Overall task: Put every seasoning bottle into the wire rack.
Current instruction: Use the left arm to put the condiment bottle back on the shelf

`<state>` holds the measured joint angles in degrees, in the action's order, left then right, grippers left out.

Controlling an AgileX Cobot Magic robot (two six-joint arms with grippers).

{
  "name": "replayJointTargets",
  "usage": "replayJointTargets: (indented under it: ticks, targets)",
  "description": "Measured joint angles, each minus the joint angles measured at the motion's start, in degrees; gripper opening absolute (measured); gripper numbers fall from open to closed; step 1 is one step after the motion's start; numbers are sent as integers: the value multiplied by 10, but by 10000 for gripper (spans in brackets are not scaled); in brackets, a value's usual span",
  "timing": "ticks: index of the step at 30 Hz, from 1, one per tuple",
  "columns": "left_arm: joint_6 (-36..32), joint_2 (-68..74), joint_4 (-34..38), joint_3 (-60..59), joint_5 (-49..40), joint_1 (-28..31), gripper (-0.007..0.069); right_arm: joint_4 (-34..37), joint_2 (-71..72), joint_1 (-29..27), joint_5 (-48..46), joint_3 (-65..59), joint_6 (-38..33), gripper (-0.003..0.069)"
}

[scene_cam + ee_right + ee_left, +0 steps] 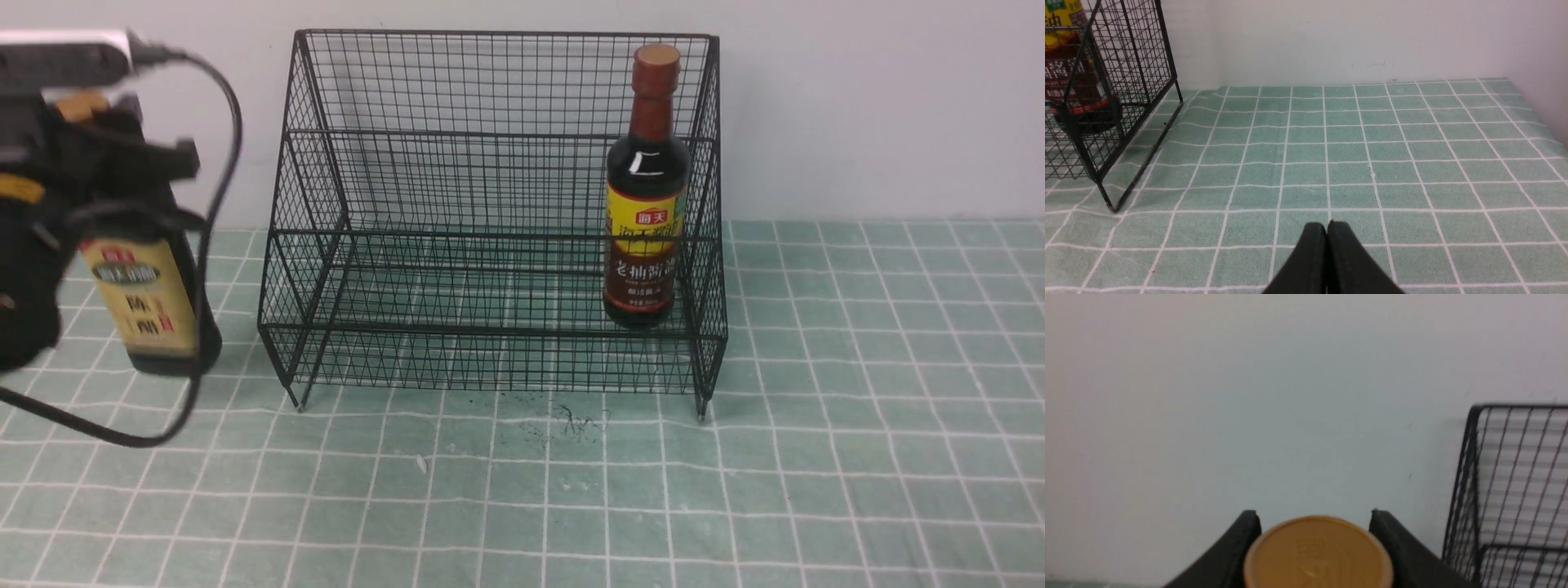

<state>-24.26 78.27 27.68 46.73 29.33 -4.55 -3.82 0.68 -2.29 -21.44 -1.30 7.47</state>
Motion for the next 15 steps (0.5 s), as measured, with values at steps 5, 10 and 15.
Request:
replayJointTargets:
  ticks: [5, 10, 15]
  targets:
    - [-7, -82, 2, 49, -55, 0, 304, 0, 0, 0, 0, 0, 0, -13]
    - [30, -127, 2, 74, -108, -5, 304, 0, 0, 0, 0, 0, 0, -13]
    - [49, -117, 2, 78, -111, -52, 304, 0, 0, 0, 0, 0, 0, -13]
